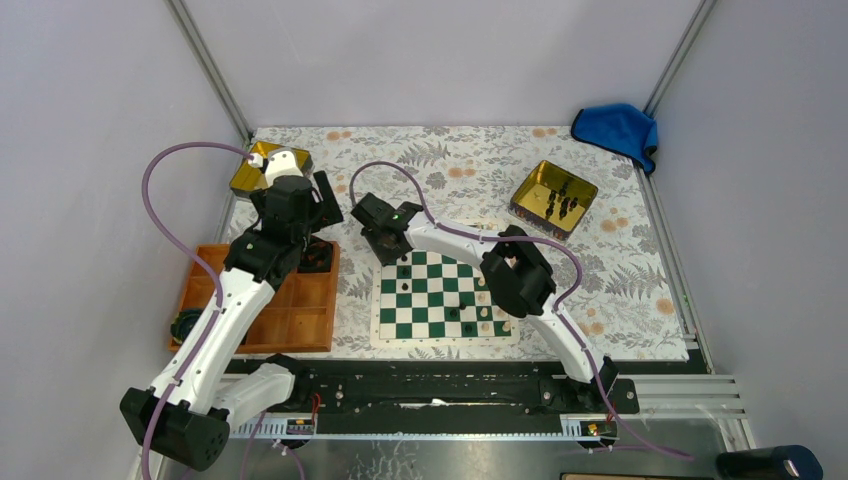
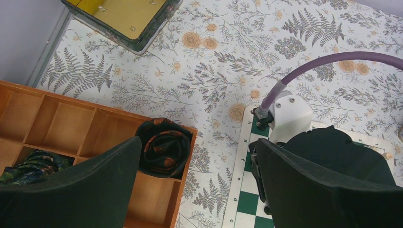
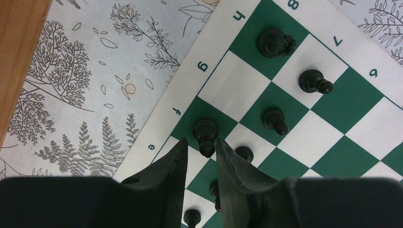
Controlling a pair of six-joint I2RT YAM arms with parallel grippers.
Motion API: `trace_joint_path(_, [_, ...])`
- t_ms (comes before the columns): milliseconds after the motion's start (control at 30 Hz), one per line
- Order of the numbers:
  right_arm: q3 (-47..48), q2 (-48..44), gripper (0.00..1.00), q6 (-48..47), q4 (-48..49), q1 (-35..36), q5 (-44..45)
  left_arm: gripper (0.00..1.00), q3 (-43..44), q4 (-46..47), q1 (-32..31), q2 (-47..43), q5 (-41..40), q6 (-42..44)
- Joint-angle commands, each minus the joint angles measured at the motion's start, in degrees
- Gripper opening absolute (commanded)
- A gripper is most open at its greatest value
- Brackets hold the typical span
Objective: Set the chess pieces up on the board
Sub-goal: Place the chess piece on the chessboard, then pick up the chess piece from the storage box.
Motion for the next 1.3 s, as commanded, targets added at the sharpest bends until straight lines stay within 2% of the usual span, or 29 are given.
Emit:
trace_joint_path(0, [2.76,-4.72,0.35,-1.46,-1.81,1.0,0.53,0.99,1.88,2.23,0.13,-0.14,-0.75,0.46])
trace_joint_path(233, [-0.32,-12.94,0.41,-1.73,-2.03,1.0,4.02,0.99,3.21,2.76,0.13,0.85,-1.1,0.22])
trace_joint_path(400, [-3.91,-19.54,0.52,-1.08,-1.83,-1.3,10.95,0.99,6.07,2.85,0.17,2.74,-2.64,1.45])
trace_joint_path(533, [-7.02,-24.82,0.6,0.86,-0.59,-8.01,14.06,0.99,6.97,3.63,0.13,3.99,-2.52,1.47])
trace_joint_path(700, [-11.59,-29.59,0.74,1.55,1.35,-18.47,18.16,0.99,6.92,4.51,0.13,5.32,-2.08,1.29])
trace_joint_path(1033, [-18.67,-30.2,0.75,4.47,3.27,-38.91,16.6,0.99,7.93,6.17,0.56,8.69,-2.2,2.39])
trace_joint_path(1267, [-17.42,-24.9,0.74,5.86,4.63,-45.97,13.38,0.99,7.94,6.5,0.77,10.24,-1.27,1.8])
